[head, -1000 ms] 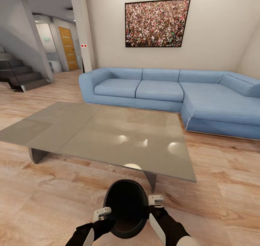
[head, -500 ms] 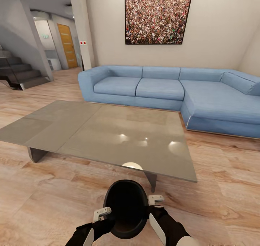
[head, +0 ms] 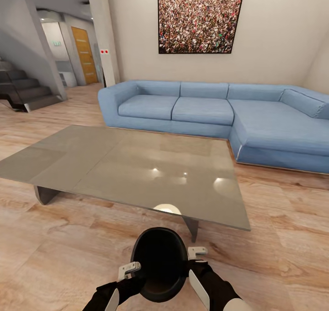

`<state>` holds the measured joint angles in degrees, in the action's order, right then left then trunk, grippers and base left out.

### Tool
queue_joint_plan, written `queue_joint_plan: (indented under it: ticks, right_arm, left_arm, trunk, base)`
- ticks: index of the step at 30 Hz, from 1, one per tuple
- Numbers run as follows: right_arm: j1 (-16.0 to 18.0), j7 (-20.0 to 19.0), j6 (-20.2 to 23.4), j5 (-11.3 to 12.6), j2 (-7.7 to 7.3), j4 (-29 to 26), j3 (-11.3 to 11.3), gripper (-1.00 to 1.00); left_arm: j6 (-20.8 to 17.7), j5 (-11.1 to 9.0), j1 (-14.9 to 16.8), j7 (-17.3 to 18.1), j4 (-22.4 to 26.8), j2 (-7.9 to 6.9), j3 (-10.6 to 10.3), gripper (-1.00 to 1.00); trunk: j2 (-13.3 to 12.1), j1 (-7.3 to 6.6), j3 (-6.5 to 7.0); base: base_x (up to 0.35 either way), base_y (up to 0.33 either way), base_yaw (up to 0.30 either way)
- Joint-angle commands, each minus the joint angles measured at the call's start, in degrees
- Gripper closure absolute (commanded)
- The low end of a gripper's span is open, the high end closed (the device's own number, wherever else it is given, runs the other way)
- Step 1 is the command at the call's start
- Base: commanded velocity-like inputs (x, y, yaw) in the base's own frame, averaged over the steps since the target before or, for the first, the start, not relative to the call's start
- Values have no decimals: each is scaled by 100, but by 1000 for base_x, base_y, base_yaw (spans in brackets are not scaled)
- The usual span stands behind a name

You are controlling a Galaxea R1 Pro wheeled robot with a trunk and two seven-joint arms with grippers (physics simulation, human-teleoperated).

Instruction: Place each of the two pumpkins and all three candles from the living room inside a cabinet in the living room (use any cabinet), then make sure every cabinet is closed, and position the cauldron so it is next to a table in the living room.

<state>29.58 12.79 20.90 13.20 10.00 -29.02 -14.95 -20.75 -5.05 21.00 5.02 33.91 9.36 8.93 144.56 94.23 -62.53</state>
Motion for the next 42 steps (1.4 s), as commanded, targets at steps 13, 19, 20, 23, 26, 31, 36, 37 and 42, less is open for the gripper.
queue_joint_plan:
  ticks: [13,19,20,23,26,31,36,37,42]
  right_arm:
    - [4,-266,-113,52,0,-16,-25,100]
    - [4,-266,-113,52,0,-16,-25,100]
    - [4,-264,-113,52,0,-16,-25,100]
    - [4,-267,-113,52,0,-16,-25,100]
    - [4,-267,-113,52,0,-16,-25,100]
    - [4,-260,-113,52,0,-16,-25,100]
    - [4,-260,-113,52,0,-16,-25,100]
    - [4,-260,-113,52,0,-16,-25,100]
    - [4,-259,-113,52,0,-16,-25,100]
  left_arm:
    - [-8,-233,1,-1,63,-5,24,100]
    - [-8,-233,1,-1,78,-5,27,100]
    - [-8,-233,1,-1,77,-5,28,100]
    - [-9,-233,1,-1,74,-5,29,100]
    - [-8,-233,1,-1,78,-5,30,100]
    - [-15,-233,1,-1,80,-6,26,100]
    - [-95,-233,1,-1,83,-9,24,100]
    - [-121,-236,1,-1,94,-11,24,100]
    - [-146,-240,1,-1,107,-13,27,100]
  trunk:
    - [3,4,-44]
    - [5,7,-66]
    - [5,7,-66]
    - [5,7,-66]
    - [5,7,-66]
    - [5,7,-66]
    - [10,17,-154]
    - [11,20,-176]
    - [14,25,-221]
  base:
    - [64,0,0]
    - [0,0,0]
    - [0,0,0]
    - [0,0,0]
    - [0,0,0]
    - [0,0,0]
    - [0,0,0]
    - [0,0,0]
    - [0,0,0]
